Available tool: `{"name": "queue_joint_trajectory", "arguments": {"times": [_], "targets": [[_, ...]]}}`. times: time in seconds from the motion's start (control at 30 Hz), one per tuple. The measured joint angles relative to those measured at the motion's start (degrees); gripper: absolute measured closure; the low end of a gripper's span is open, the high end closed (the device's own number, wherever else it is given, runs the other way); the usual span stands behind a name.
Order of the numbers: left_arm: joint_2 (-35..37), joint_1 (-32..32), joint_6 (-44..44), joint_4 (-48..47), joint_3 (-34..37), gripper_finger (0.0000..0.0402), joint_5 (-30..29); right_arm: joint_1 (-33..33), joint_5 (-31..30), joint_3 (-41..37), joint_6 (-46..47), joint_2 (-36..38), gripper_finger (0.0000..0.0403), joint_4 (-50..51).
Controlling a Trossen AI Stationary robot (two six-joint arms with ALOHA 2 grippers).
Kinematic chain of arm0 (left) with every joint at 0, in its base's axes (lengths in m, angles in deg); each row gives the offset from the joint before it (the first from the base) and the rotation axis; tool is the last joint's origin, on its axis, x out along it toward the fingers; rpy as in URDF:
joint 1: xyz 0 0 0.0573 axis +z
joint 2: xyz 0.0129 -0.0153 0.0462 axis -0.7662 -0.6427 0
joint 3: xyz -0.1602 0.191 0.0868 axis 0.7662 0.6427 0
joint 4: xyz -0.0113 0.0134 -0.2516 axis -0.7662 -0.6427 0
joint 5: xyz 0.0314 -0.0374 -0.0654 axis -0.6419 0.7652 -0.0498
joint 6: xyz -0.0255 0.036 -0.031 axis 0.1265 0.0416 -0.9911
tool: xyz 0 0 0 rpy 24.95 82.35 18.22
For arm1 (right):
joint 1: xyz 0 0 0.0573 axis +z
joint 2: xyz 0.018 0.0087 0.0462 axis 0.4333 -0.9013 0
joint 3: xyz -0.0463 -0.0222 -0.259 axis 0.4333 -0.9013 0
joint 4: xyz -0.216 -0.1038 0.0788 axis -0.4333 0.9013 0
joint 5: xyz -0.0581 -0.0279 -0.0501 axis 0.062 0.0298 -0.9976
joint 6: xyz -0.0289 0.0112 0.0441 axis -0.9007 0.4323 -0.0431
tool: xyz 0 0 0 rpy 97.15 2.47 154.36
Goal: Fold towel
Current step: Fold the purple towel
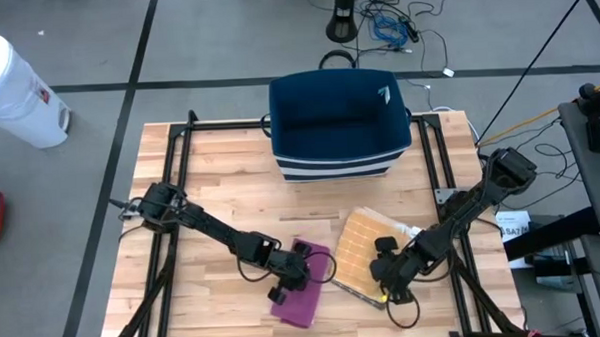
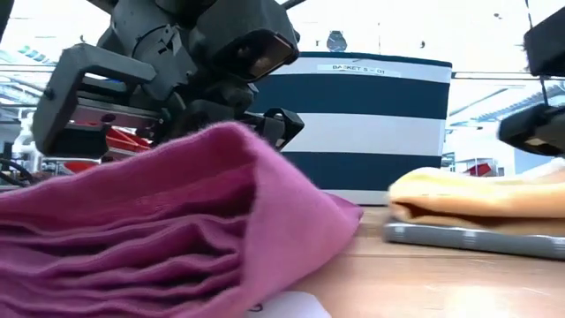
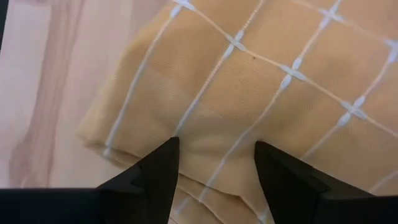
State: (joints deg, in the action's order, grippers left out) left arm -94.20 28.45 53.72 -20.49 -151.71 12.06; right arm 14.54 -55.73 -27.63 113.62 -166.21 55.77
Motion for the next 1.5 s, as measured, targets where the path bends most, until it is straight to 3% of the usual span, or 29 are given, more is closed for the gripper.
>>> {"name": "queue_joint_trajectory", "arguments": {"times": [0.53, 0.8, 1.07, 1.5], "targets": [[0.26, 2.21, -2.96, -8.36, -0.19, 0.0303, -2.46, -7.90, -2.99, -0.05, -10.84, -0.05, 0.0205, -12.81], [0.13, 2.25, -2.10, -6.90, -0.03, 0.0303, -2.69, -6.08, -5.80, 0.15, -28.80, -0.07, 0.0205, -24.40], [-0.01, 2.33, 0.73, -2.90, 0.05, 0.0303, -2.67, -9.57, -3.90, 0.17, -37.71, -0.84, 0.0205, -29.75], [-0.09, 3.17, 0.23, -2.19, 0.06, 0.0303, -2.16, -11.14, -1.56, 0.77, -55.27, -14.48, 0.0205, -42.74]]}}
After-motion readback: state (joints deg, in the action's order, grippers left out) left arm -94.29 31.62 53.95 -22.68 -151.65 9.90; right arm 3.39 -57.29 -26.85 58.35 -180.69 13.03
